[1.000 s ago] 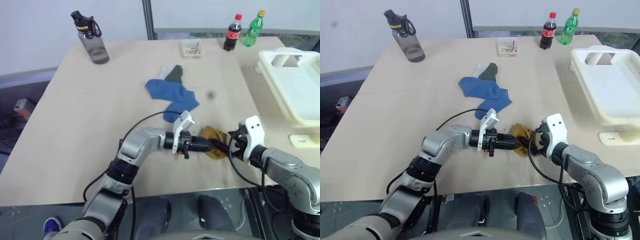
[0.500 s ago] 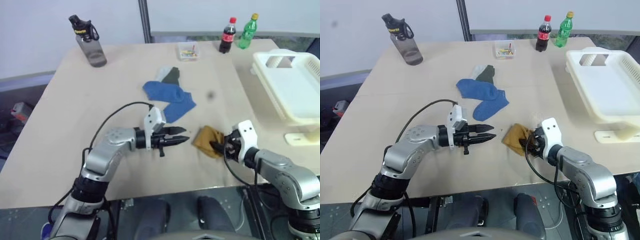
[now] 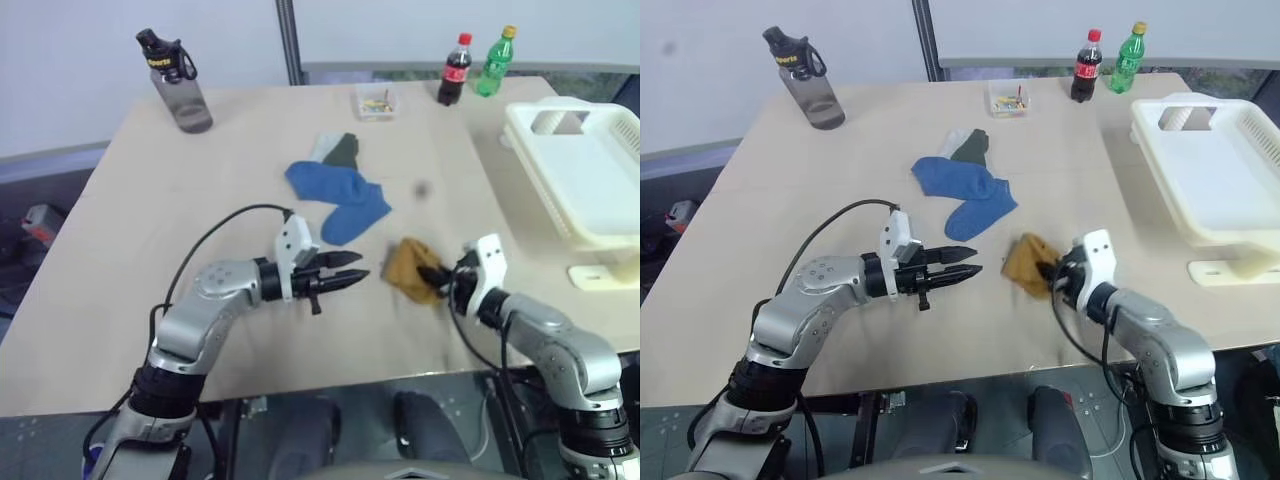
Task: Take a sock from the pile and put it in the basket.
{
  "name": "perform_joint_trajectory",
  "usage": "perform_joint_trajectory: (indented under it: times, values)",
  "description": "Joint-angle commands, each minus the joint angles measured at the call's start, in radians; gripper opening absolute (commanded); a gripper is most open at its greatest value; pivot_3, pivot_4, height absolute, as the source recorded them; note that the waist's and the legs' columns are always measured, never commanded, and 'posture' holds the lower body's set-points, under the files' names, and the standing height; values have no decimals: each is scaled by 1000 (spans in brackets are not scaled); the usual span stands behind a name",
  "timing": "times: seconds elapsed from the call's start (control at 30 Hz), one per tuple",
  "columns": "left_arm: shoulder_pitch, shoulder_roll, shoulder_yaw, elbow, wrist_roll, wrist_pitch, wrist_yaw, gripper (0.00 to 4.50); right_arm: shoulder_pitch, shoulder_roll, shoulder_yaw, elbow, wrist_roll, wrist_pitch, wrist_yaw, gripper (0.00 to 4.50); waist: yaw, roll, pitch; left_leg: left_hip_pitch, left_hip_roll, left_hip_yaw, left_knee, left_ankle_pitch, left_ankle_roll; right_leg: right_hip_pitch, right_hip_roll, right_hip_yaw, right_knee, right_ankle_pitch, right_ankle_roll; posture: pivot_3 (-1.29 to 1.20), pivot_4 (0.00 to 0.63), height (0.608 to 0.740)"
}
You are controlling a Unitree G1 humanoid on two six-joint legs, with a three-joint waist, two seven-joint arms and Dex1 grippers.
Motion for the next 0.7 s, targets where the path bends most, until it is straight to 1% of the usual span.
perform_joint_trajectory:
  times: [0.03,0.07,0.1,0.13,0.2,0.23,0.3,0.37,0.5,0.57,0.6,0.63,0.67,0.7]
  values:
    - [-32,-28,34,-28,-41,-9,23,2764,-114,-16,-183,13,77,-52,-47,0,1,0,0,0,0,0,0,0,0,0,0,0,0,1,-1,0,150,740]
    - [-57,-50,29,-17,-36,-8,47,3311,-172,-38,-228,58,84,-59,-62,0,1,0,0,0,0,0,0,0,0,0,0,0,0,2,-3,0,150,740]
    - [-72,-64,25,-11,-33,-4,65,3614,-210,-54,-258,87,89,-62,-71,0,2,0,0,0,0,-1,0,0,0,0,0,-1,0,2,-4,0,150,740]
    - [-91,-81,19,-4,-33,-1,77,4189,-268,-77,-290,147,84,-76,-86,0,3,0,1,0,0,-1,0,0,0,0,0,-1,0,2,-4,0,150,740]
    - [-122,-112,9,6,-32,5,100,4189,-391,-134,-336,305,48,-120,-125,0,2,0,1,-1,-1,-1,0,0,0,0,0,-1,0,3,-4,0,150,740]
    - [-134,-124,2,10,-27,3,107,4189,-458,-174,-347,421,10,-157,-144,0,2,0,1,-1,-1,0,0,0,0,0,0,-1,0,3,-4,0,150,740]
    - [-143,-138,-7,11,-19,1,118,4189,-554,-237,-348,610,-50,-220,-168,0,0,0,1,0,-2,1,-1,0,0,0,0,0,-1,2,-4,0,150,740]
    - [-153,-155,-13,19,-14,-5,133,4189,-666,-300,-343,864,-112,-298,-199,0,-2,1,1,-1,-2,3,-2,0,0,0,0,0,-2,2,-4,0,150,740]
    - [-162,-185,-20,22,-2,-19,175,4189,-825,-383,-297,1310,-200,-429,-151,0,-4,1,3,-1,-1,8,-6,0,1,0,0,1,-7,2,-5,0,150,740]
    - [-163,-196,-24,24,6,-27,189,4189,-865,-405,-271,1462,-242,-481,-119,0,-5,1,3,-1,-1,9,-10,-1,1,0,0,2,-10,3,-5,0,150,740]
    - [-161,-200,-26,24,10,-31,193,4222,-871,-417,-257,1520,-269,-512,-128,471,-5,1,3,-1,-1,10,-12,-1,1,0,0,3,-13,3,-5,0,150,740]
    - [-158,-204,-27,22,12,-32,197,4222,-872,-426,-251,1553,-281,-522,-127,471,-5,1,3,-1,-1,10,-12,-1,1,0,0,3,-13,3,-5,0,150,740]
    - [-154,-207,-27,20,13,-32,202,4236,-870,-438,-236,1581,-304,-539,-126,1116,-4,2,3,-1,0,11,-15,-1,1,0,-1,3,-16,3,-5,0,150,740]
    - [-150,-210,-27,19,13,-31,205,4236,-868,-451,-231,1599,-317,-554,-133,1279,-4,2,3,-3,-1,12,-15,0,0,-2,-2,4,-16,3,-4,0,150,740]
